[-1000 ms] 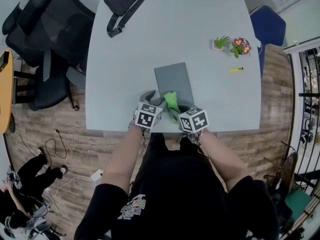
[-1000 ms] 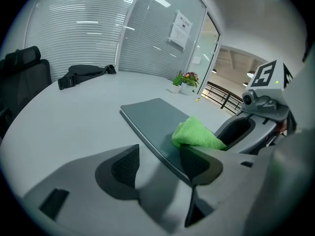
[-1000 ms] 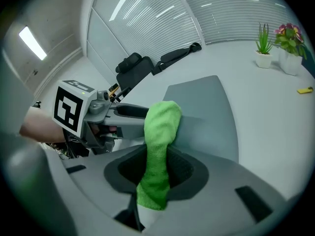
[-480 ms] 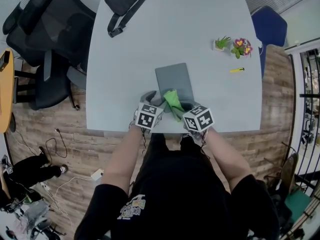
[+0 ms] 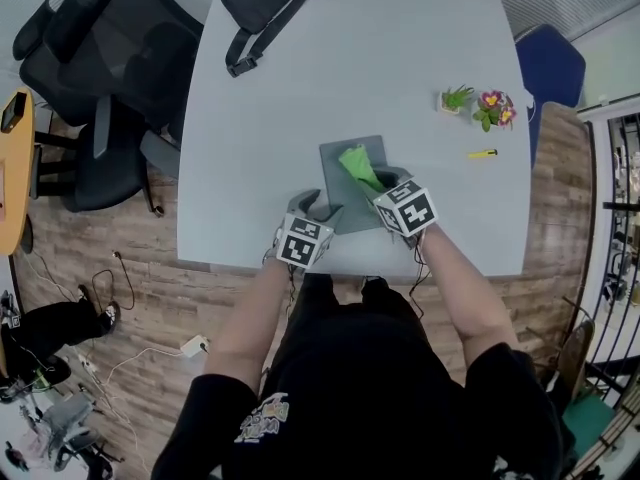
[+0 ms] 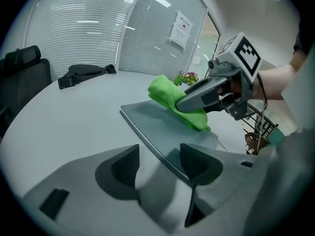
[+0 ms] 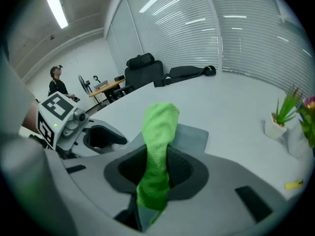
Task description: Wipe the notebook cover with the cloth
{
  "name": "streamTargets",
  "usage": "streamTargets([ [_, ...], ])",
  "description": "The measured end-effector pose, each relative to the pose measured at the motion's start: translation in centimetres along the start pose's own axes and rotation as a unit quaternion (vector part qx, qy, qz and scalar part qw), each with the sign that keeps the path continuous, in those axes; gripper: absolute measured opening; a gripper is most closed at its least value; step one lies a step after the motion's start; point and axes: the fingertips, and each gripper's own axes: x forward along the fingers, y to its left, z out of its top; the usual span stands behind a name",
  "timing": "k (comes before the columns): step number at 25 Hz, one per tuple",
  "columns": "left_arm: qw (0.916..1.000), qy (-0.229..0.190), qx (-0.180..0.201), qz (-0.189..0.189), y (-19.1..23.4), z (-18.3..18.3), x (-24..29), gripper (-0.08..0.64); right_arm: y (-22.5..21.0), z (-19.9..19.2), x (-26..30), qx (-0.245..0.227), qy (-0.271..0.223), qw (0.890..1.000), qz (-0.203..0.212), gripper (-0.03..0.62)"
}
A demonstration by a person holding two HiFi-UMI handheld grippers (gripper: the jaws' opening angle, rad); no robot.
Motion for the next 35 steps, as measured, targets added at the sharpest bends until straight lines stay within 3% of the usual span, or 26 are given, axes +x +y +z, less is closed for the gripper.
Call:
streamTargets([
  [7, 1.0, -0.001, -0.001, -0.001, -0.1, -0.1, 0.1, 0.261, -4.5, 3.0, 2.5, -0.046, 0.018, 0.998, -0.035, 0.11],
  [15, 1.0, -0.003, -0.003, -0.002, -0.1, 0.1, 0.1, 0.261, -6.3, 4.6, 5.2, -0.113, 0.042, 0.991, -0.052, 0.11],
  [35, 1.0, -0.004, 0.001, 0.0, 0.1, 0.0, -0.1, 0.261, -3.5, 1.1, 3.4, -0.077, 0.035, 0.996, -0.042, 0.11],
])
